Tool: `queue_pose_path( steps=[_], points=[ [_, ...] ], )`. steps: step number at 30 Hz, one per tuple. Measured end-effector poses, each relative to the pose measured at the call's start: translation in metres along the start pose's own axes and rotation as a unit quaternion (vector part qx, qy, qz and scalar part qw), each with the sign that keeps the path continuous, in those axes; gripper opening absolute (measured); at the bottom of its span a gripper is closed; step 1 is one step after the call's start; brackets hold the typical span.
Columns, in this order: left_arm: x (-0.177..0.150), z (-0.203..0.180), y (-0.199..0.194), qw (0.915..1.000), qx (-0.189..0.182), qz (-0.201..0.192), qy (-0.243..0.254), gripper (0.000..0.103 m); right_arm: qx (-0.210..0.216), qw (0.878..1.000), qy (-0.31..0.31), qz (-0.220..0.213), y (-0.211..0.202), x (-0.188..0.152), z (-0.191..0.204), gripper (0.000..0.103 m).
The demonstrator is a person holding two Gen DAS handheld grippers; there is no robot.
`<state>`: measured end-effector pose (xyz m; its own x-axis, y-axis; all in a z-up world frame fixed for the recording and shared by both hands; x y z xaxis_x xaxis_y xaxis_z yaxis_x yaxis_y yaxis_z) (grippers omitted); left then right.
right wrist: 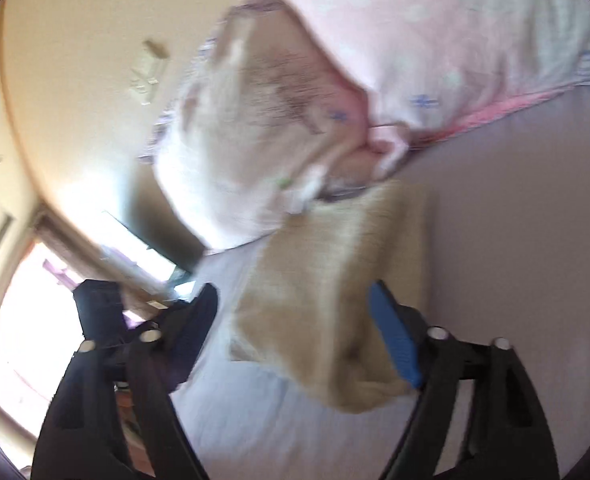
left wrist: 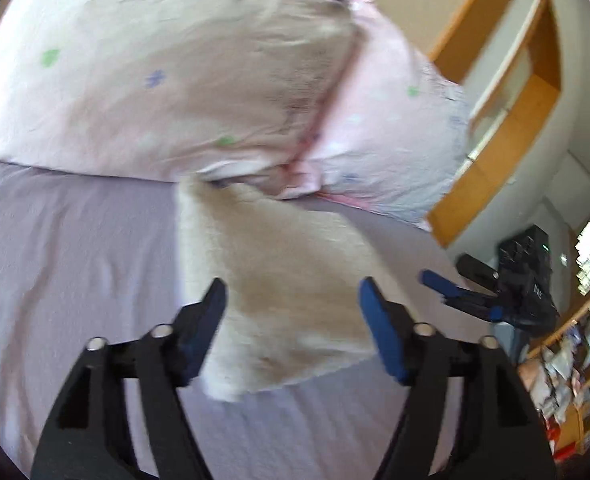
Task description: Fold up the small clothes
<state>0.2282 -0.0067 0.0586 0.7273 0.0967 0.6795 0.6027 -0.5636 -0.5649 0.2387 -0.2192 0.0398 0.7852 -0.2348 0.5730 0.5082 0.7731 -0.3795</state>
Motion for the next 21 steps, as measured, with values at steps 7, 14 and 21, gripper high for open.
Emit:
queue_pose_path(
  steps=[7,14,21],
  points=[
    [-0.026,-0.002,0.070,0.9940,0.077,0.075,0.021,0.099,-0.015,0.993,0.107,0.051,0.065,-0.015,-0.033,0.090],
    [-0.054,-0.004,-0.005,0.9826,0.168,0.049,0.061,0.101,-0.118,0.993,0.010,0.006,-0.017,-0.037,0.007,0.102],
    [-0.104,0.048,-0.014,0.9612,0.253,0.099,0.048,0.101,-0.268,0.956,-0.103,0.052,0.007,-0.101,0.014,0.102]
  ],
)
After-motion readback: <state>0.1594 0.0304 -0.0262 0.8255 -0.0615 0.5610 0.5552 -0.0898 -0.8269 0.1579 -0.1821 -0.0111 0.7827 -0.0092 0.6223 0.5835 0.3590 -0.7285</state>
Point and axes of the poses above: each gripper's, at about its wrist camera, not at the fingertips, and y roughly the way its jaws point, z to its left, x to its top, the point moved 7 cm from there along y, roughly the way its jaws point, and after that the axes turned 1 degree about z, right-handed, at the moved point
